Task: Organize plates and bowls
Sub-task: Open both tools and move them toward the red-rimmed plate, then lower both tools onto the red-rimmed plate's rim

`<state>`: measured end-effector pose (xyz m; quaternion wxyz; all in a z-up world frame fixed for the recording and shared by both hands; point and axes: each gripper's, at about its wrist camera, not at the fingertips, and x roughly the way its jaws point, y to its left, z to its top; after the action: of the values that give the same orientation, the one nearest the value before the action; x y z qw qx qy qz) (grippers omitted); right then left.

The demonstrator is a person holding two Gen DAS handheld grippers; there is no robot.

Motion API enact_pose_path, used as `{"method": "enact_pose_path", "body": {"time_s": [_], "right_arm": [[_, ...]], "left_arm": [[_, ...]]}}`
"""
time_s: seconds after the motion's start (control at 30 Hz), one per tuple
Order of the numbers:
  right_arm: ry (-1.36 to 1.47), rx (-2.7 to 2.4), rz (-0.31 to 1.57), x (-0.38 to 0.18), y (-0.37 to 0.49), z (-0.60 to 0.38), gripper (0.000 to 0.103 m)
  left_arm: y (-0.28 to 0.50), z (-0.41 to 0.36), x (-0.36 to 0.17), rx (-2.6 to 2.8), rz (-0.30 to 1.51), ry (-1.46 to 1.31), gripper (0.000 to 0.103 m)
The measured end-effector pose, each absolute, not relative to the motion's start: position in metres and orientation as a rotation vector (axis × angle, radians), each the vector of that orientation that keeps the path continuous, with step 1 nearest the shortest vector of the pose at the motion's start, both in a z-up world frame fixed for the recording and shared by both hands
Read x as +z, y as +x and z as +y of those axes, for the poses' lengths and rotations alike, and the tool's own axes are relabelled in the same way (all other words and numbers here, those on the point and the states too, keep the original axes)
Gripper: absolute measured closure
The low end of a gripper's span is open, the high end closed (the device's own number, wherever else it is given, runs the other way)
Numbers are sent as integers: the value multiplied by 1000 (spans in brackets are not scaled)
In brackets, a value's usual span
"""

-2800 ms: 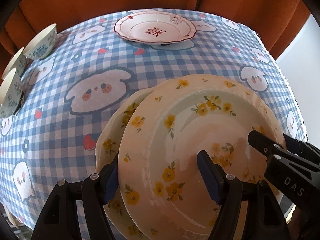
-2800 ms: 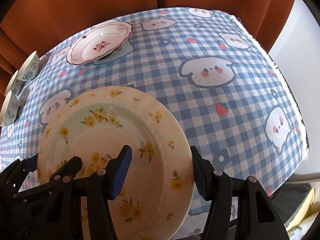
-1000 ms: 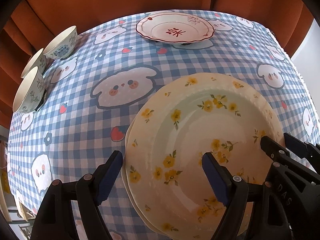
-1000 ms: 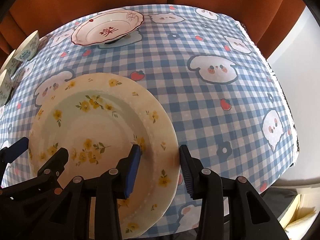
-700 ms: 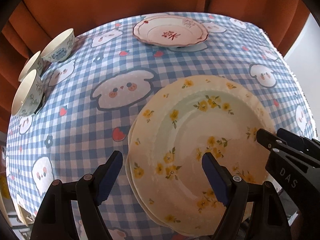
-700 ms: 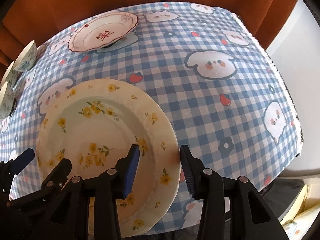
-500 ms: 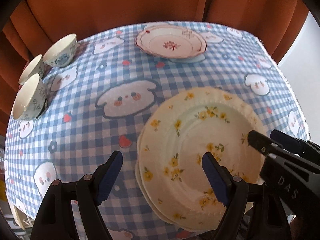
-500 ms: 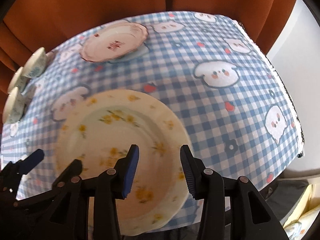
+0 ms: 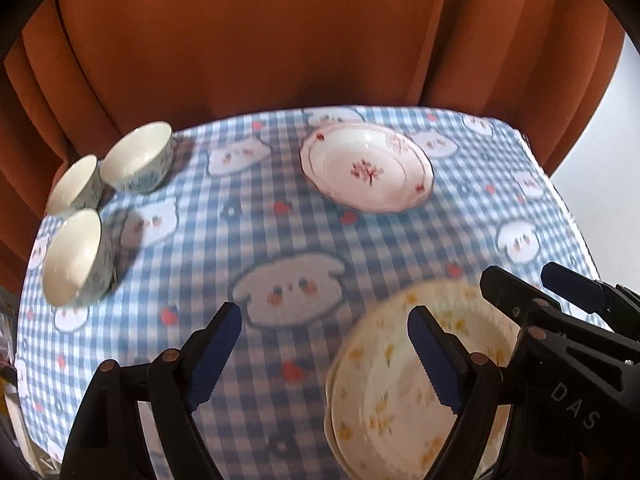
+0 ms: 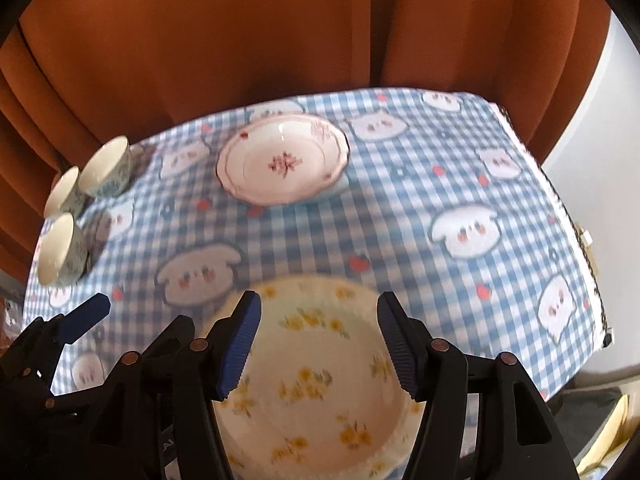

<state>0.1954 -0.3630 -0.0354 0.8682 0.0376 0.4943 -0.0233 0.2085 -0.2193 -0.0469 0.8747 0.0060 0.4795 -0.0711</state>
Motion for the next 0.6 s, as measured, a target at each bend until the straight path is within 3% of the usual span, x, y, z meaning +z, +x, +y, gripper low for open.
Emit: {"method": "enact_pose_path", "body": {"time_s": [0.6], "right_arm": [[88, -5, 1000, -48, 330, -378, 34]], "left_arm": [[334, -242, -63, -45, 993, 28, 16]]}}
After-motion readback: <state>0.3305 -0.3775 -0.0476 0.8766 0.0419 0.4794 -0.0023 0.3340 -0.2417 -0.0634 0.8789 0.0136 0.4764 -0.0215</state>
